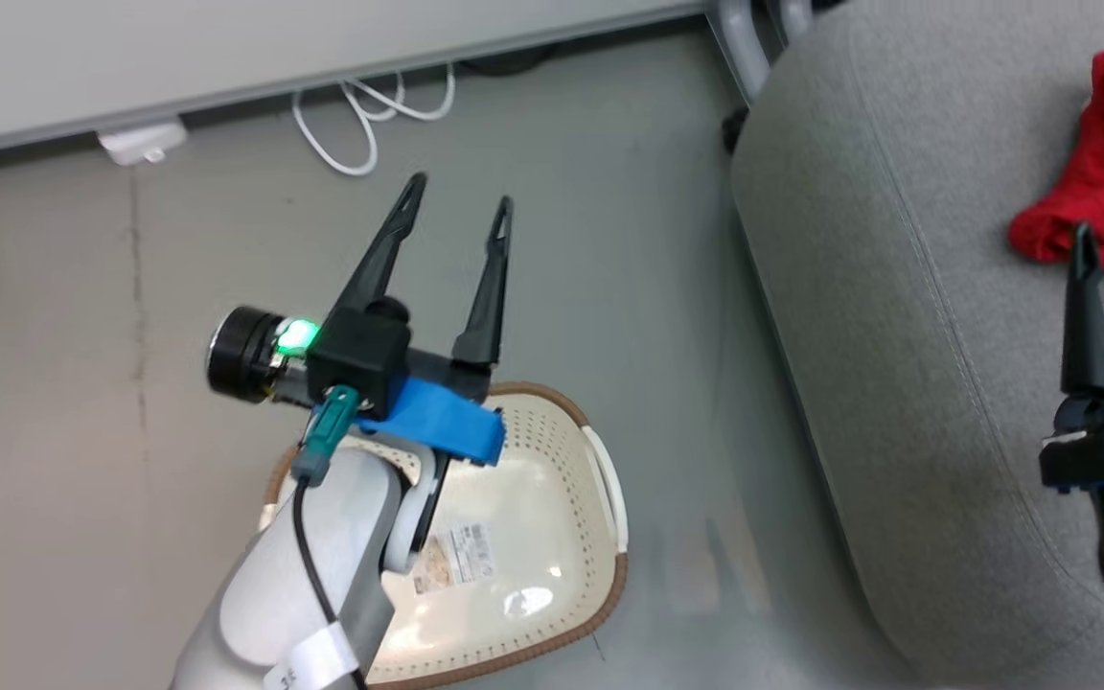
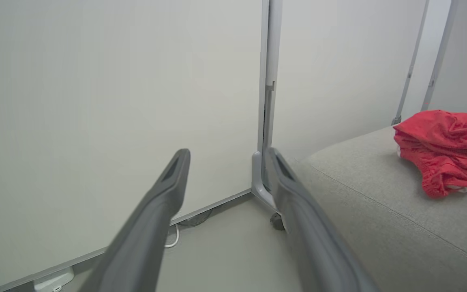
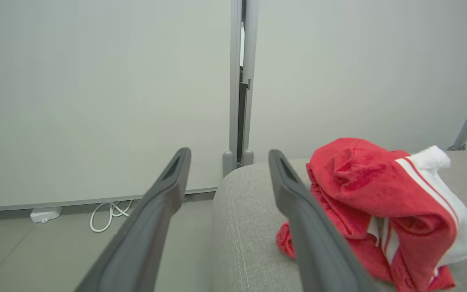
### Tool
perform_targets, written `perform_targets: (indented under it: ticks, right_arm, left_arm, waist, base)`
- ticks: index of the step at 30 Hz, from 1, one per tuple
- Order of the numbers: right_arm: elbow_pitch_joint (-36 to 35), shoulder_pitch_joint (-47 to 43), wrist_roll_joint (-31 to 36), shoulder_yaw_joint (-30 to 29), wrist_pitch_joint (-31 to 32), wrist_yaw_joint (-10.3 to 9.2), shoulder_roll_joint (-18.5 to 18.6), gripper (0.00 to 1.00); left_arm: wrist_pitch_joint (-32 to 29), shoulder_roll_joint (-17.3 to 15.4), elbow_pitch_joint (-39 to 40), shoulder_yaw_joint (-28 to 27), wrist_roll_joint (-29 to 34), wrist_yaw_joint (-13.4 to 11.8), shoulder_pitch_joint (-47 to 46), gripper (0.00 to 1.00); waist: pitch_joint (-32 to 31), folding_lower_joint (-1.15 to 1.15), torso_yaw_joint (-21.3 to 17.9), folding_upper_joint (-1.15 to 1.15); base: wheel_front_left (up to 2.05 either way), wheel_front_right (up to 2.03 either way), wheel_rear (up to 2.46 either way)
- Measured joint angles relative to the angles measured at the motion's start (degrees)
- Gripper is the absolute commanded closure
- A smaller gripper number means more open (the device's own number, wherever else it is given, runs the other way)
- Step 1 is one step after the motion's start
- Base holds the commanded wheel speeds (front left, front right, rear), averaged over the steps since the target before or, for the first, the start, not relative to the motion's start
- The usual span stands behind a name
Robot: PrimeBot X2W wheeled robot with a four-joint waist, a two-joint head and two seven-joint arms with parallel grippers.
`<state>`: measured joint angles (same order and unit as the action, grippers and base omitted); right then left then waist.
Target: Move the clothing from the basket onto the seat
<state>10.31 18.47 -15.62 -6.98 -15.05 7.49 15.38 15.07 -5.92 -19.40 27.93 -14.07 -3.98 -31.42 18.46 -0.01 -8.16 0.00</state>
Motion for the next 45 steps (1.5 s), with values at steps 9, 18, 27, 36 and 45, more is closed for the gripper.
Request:
perform_targets:
  ticks: [9,18,27,36,45]
  right_arm:
    - [-1.2,-5.0,0.9,4.3,0.0,0.00,-2.0,0.00]
    - [-0.8,-9.9,1.8,5.1,0.0,0.00,-3.6,0.00]
    - [0.8,-14.2,2.0,5.5,0.0,0.00,-5.8,0.00]
    - [2.4,-16.7,2.3,5.4,0.0,0.00,-7.6,0.00]
    - [3.6,-17.6,2.5,5.7,0.0,0.00,-8.6,0.00]
  left_arm:
    - [0.0,0.1,4.1,-8.8,2.7,0.8,10.7,0.00]
    - [0.0,0.9,6.5,-15.8,4.6,2.5,19.5,0.00]
    - [0.0,2.2,6.9,-20.1,5.6,4.1,24.5,0.00]
    - [0.0,2.7,6.6,-23.1,6.6,6.1,27.8,0.00]
    - [0.0,2.9,6.1,-24.2,7.0,7.0,28.4,0.00]
  waist:
    - [-7.0,0.00,4.2,0.00]
    - [-12.4,-0.01,7.3,0.00]
    - [-15.7,-0.01,9.3,0.00]
    - [-17.4,0.00,10.6,0.00]
    - [-18.1,0.00,11.6,0.00]
  base:
    - [0.00,0.00,0.00]
    - [0.00,0.00,0.00]
    - [0.00,0.00,0.00]
    - [0.00,0.00,0.00]
    - [0.00,0.00,0.00]
